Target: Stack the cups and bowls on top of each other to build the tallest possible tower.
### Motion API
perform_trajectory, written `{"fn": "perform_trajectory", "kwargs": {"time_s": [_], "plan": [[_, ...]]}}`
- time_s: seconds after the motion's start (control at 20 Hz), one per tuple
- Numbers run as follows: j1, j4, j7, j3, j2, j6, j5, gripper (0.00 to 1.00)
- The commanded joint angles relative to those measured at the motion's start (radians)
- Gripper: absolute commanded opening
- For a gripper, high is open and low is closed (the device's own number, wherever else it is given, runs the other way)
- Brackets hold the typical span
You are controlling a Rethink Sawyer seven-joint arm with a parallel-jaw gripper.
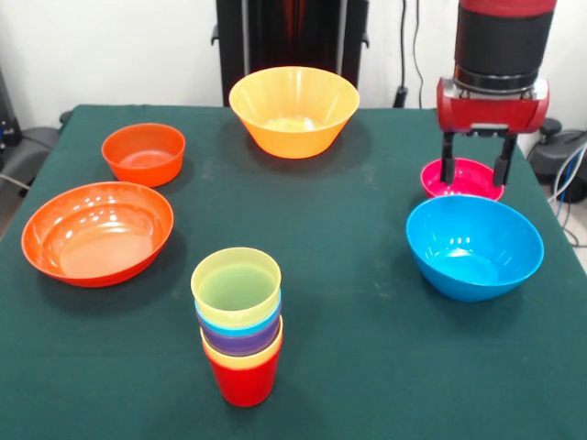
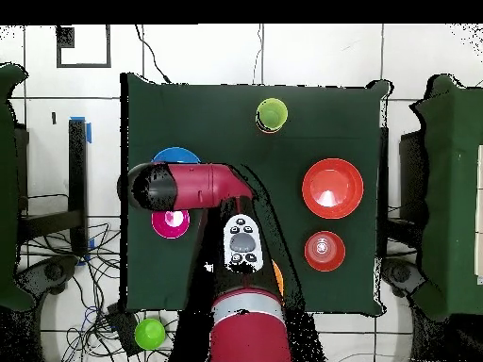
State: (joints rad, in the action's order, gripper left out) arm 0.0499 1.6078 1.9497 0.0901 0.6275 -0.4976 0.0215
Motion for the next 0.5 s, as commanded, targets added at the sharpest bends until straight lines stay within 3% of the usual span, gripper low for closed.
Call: {"fn": "perform_trajectory", "kwargs": {"time_s": [0.05, 0.5], "plan": [[-0.05, 0.088, 0.207, -0.027, -0.113, -0.043, -0.022, 1.0], [-0.139, 0.063, 0.28, -0.078, -0.153, -0.057, -0.074, 1.0]]}}
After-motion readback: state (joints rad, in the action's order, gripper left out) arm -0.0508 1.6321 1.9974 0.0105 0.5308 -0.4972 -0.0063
